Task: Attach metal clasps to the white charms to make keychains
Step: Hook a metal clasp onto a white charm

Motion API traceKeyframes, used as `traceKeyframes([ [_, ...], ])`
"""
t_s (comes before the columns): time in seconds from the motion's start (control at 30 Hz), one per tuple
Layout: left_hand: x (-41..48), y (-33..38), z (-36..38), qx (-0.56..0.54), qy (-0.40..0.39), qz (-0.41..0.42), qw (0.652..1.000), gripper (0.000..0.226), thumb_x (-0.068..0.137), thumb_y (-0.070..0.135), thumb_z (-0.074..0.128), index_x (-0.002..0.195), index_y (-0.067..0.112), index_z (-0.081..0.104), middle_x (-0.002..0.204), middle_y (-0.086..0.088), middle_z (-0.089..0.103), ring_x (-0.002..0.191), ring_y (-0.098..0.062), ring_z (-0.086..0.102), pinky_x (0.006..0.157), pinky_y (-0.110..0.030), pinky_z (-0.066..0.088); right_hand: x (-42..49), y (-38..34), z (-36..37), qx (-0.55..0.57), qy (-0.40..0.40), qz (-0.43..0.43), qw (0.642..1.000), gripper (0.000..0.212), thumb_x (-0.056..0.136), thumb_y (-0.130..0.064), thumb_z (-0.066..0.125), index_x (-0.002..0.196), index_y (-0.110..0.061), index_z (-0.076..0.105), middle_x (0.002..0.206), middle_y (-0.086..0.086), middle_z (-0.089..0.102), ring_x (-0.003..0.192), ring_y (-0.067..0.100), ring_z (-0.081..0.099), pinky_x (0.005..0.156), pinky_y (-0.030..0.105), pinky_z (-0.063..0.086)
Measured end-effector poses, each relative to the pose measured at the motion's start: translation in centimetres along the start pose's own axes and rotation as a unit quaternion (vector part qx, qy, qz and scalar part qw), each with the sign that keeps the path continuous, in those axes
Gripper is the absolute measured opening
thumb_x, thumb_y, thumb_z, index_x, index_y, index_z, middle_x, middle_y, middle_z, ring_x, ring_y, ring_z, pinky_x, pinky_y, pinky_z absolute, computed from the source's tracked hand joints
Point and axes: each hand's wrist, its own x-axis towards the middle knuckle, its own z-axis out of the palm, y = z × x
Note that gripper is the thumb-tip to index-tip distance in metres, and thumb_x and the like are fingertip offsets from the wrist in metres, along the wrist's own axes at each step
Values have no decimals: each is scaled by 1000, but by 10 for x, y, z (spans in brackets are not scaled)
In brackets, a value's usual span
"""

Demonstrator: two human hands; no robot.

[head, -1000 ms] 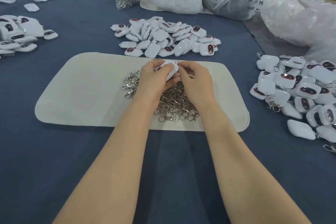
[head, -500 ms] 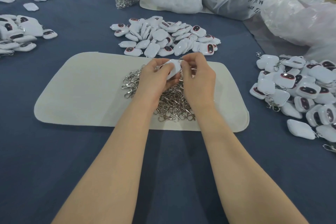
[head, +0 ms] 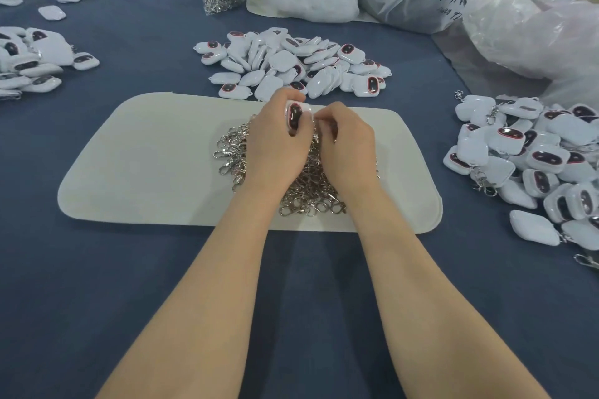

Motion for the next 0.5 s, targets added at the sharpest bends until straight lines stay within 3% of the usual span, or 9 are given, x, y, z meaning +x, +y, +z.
traceKeyframes([
  [0.1,4,2,-1,-122,7,-103,987,15,91,12,54,97,25,54,86,8,60,69,-7,64,71,-23,53,1,-3,-2,58,20,36,997,17,93,-8,53,107,-10,64,90,0,64,83,10,55,71,6,37],
  [0.13,6,2,-2,-180,9,-154,971,15,91,10,54,96,24,54,89,2,61,63,-9,64,67,-26,56,1,-4,-2,75,21,49,996,18,94,-9,54,109,-11,63,91,-2,63,82,7,55,71,3,36],
  [0.27,9,3,-5,-345,32,-271,898,9,93,7,53,101,13,54,86,-6,60,53,-6,60,54,-18,52,1,-4,0,61,-28,50,996,18,95,-16,53,104,-13,68,95,-6,67,85,0,53,76,11,35],
  [0.4,10,2,-7,-389,15,-293,873,9,94,7,53,102,10,55,84,-7,63,60,-9,60,56,-18,52,2,-6,1,116,-25,77,990,18,95,-22,54,107,-17,66,96,-12,65,93,2,58,85,16,40],
  [0.5,9,4,-6,-407,-11,-296,864,7,94,5,53,99,9,56,79,-7,63,56,-8,60,57,-19,53,4,-6,1,157,-1,94,983,9,93,-18,57,97,-21,64,90,-15,65,92,3,61,80,13,43],
])
